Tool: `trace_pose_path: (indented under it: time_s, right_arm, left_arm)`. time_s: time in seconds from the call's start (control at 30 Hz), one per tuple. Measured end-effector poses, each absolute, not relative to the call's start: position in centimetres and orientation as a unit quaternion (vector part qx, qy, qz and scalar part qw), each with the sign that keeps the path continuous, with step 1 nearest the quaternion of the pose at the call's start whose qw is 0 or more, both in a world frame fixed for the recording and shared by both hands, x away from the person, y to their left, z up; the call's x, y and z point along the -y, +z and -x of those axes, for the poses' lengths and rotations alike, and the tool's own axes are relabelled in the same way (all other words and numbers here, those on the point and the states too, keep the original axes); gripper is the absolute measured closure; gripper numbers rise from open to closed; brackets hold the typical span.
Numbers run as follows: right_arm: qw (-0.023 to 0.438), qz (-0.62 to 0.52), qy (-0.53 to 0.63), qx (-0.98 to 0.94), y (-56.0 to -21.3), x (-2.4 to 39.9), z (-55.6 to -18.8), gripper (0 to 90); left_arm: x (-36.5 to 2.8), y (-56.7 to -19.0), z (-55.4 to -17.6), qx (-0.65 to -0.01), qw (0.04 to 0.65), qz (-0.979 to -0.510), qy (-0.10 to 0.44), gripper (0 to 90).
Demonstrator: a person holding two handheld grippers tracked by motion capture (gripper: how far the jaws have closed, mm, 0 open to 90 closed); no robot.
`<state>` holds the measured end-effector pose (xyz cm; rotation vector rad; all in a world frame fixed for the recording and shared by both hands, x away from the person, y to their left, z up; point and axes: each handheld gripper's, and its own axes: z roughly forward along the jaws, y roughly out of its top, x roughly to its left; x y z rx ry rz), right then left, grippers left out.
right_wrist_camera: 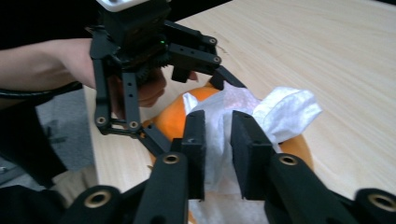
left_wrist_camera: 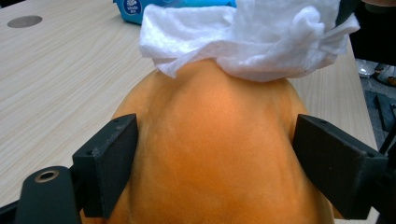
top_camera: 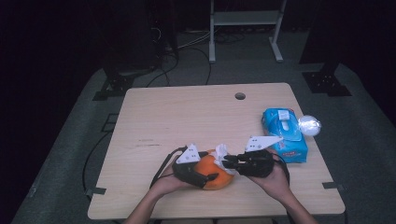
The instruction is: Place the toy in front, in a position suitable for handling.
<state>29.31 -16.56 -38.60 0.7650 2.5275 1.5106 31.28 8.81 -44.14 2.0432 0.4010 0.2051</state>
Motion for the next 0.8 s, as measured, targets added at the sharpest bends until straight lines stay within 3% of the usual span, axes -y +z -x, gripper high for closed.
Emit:
trace_pose_path:
  time_s: [0.2, 0.4, 0.73, 0.8]
  right_arm:
    - [0.085, -0.253, 0.486, -0.832, -39.1, 16.4, -29.7, 62.9]
    - [0.081, -0.257, 0.477, -0.837, -40.1, 15.8, -30.6, 58.2]
    - [0.092, -0.251, 0.466, -0.843, -40.9, 14.7, -30.3, 72.8]
    - [0.093, -0.254, 0.466, -0.843, -41.0, 14.9, -30.2, 74.8]
  left_arm:
    - [-8.7, -44.1, -31.2, -0.165, 0.497, -0.848, 0.087, 15.0]
    - [-8.6, -44.0, -31.2, -0.158, 0.491, -0.852, 0.084, 15.1]
    - [-9.5, -42.1, -31.1, -0.145, 0.455, -0.874, 0.091, 12.8]
    - [-9.8, -42.0, -31.2, -0.147, 0.446, -0.878, 0.090, 16.0]
